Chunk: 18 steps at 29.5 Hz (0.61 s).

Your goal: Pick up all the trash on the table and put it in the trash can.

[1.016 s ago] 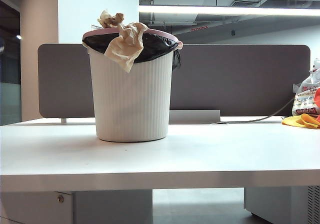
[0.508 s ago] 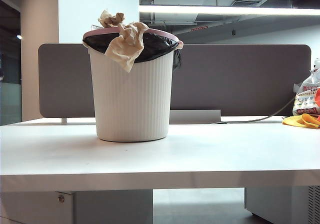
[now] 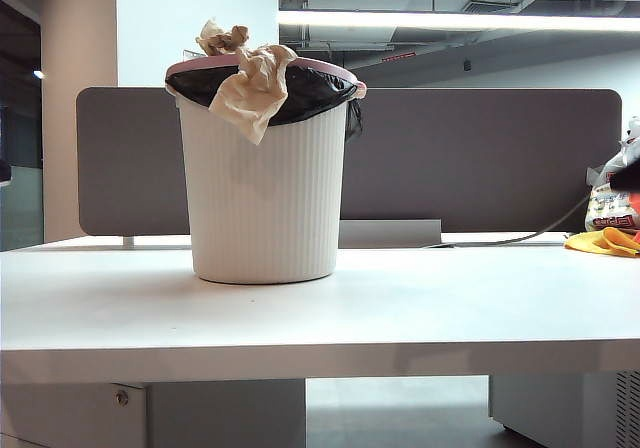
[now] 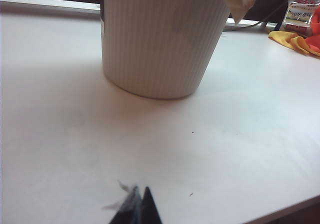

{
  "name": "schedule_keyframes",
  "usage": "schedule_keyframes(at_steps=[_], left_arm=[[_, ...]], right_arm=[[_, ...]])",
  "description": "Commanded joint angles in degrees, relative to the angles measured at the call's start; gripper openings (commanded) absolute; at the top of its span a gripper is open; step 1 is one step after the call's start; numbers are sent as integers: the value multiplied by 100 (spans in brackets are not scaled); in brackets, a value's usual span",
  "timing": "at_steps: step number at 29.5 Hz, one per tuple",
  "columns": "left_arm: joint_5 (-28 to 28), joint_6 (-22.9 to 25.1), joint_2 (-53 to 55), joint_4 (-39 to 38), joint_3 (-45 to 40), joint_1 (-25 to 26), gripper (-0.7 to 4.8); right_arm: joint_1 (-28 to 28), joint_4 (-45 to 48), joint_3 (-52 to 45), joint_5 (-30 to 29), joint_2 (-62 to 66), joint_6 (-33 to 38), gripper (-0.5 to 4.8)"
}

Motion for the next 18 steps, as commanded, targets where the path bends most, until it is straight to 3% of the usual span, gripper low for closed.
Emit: schedule_keyframes(at_steps=[1, 7, 12, 18], left_arm=[[22, 42, 2, 59, -2, 4, -4], [22, 42, -17, 26, -2, 2, -4], [4, 42, -767, -457, 0, 46, -5], [223, 42, -1580, -575, 0, 804, -5]], right_arm=[[-2, -271, -24, 133, 2, -20, -8], [-9, -758, -24, 153, -35, 0, -8], [-11, -802, -24, 184, -35, 0, -8], [-13, -800, -24, 201, -35, -2, -8]])
